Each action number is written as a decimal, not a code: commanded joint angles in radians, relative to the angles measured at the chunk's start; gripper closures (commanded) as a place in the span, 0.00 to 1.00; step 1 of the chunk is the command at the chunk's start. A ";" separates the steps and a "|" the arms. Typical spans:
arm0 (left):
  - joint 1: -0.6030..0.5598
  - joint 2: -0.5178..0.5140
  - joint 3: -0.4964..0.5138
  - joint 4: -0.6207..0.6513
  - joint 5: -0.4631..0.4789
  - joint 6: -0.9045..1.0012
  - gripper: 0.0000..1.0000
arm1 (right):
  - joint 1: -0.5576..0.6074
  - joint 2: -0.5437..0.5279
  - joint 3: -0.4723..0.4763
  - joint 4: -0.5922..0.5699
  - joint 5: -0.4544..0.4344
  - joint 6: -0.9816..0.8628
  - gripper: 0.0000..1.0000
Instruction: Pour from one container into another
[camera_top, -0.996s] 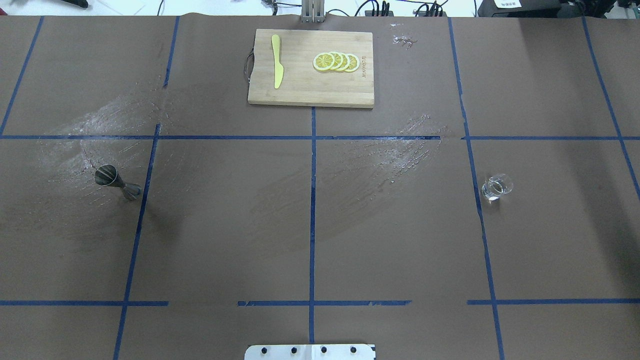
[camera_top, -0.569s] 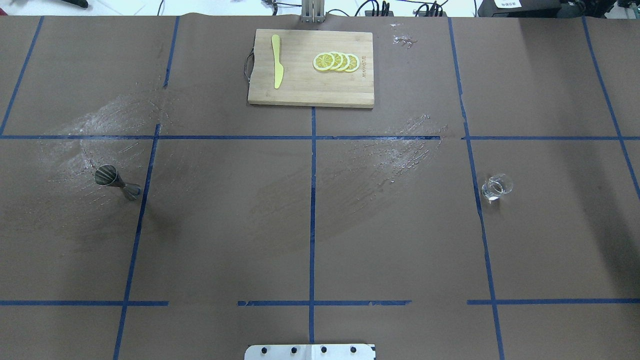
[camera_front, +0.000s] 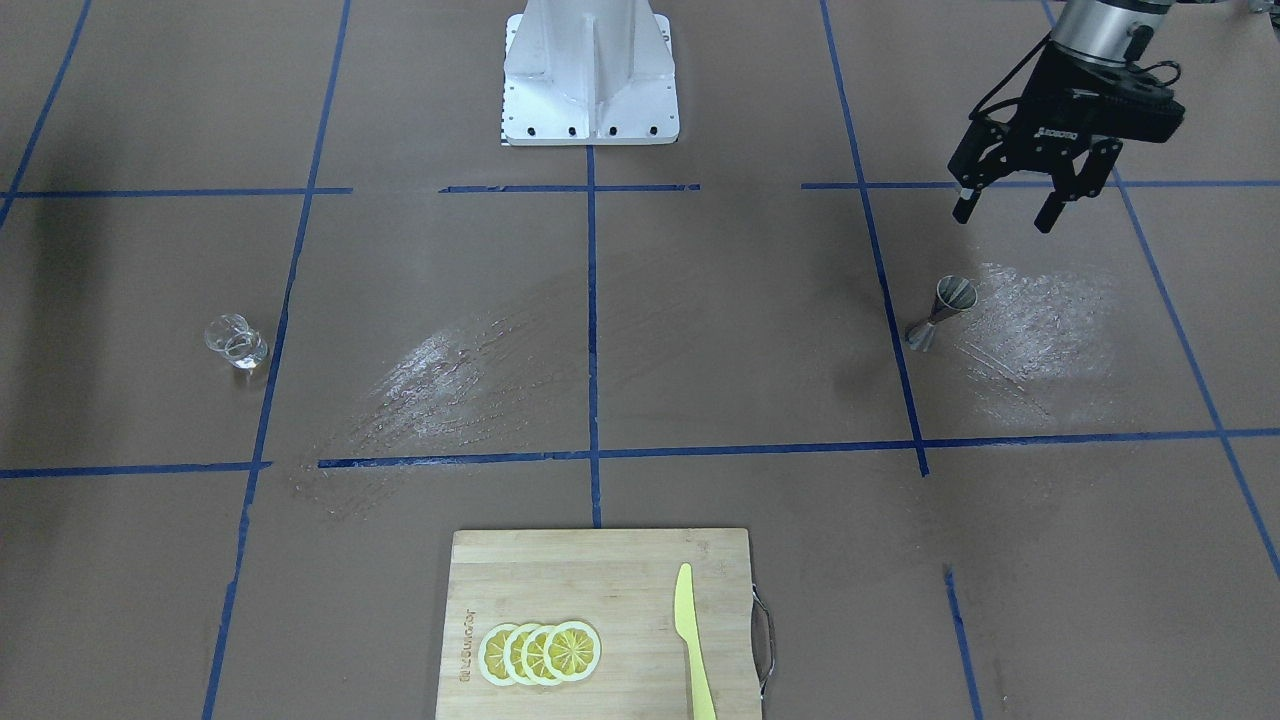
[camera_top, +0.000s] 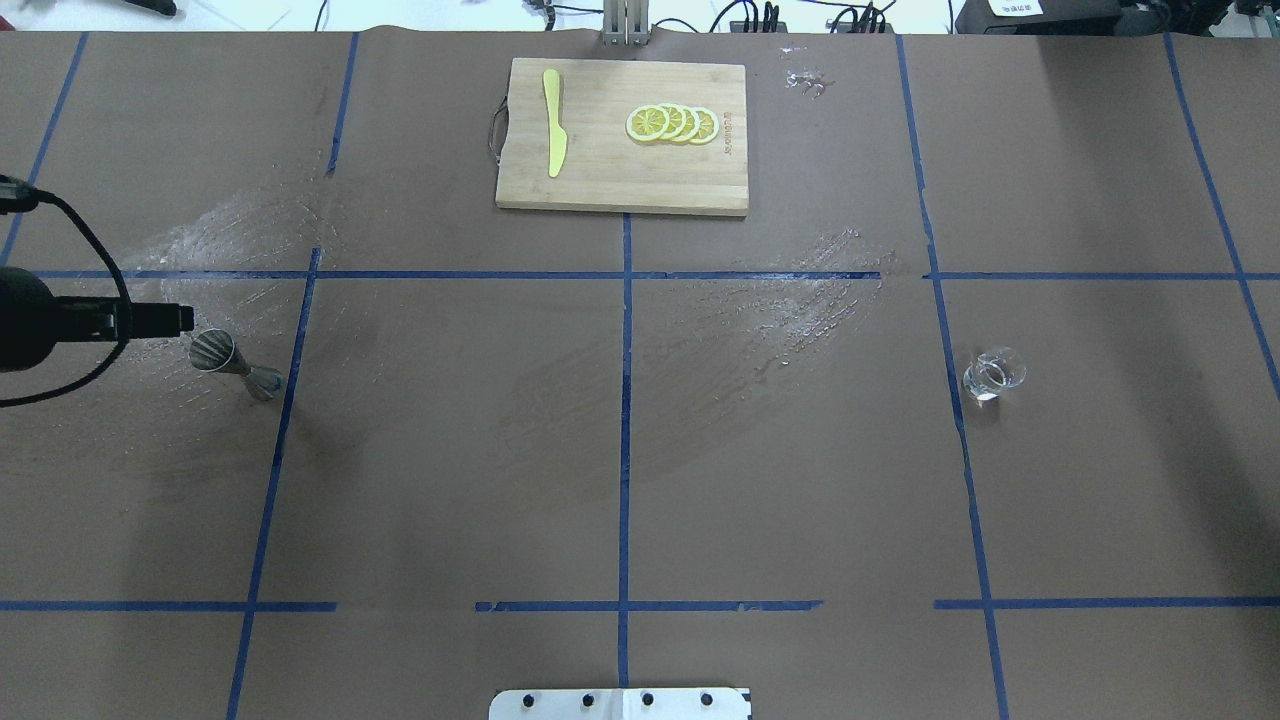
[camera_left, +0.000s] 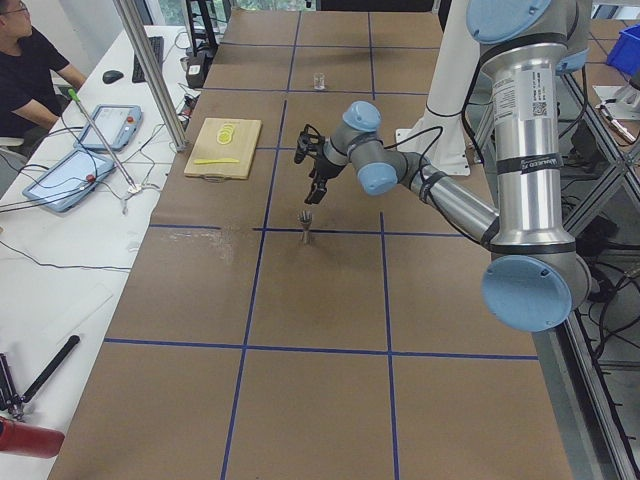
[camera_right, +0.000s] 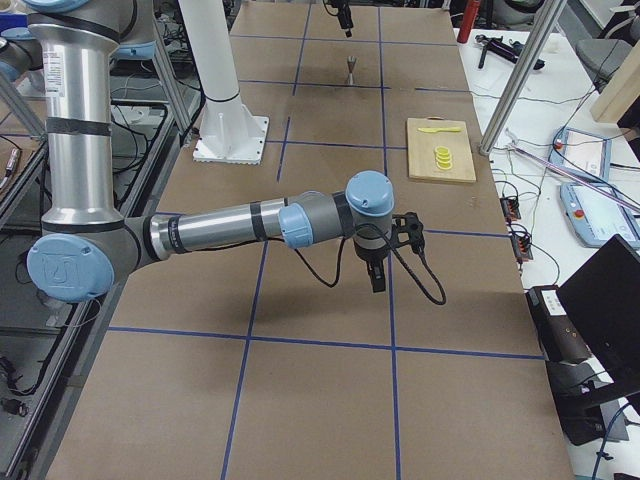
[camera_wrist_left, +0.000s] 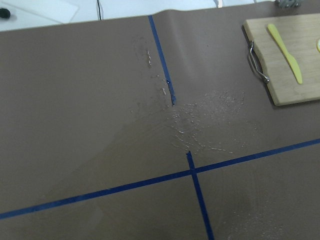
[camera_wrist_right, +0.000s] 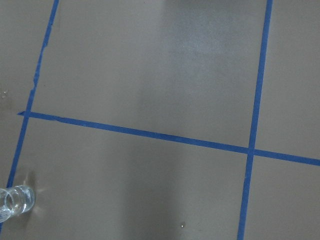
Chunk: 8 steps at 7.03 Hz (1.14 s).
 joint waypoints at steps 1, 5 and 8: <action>0.293 0.122 0.012 -0.134 0.375 -0.220 0.00 | -0.033 -0.005 0.067 0.000 -0.002 0.105 0.00; 0.534 0.068 0.249 -0.129 0.875 -0.484 0.00 | -0.059 -0.008 0.122 0.000 -0.009 0.170 0.00; 0.534 -0.085 0.414 -0.128 1.046 -0.486 0.00 | -0.071 -0.008 0.132 0.003 -0.015 0.178 0.00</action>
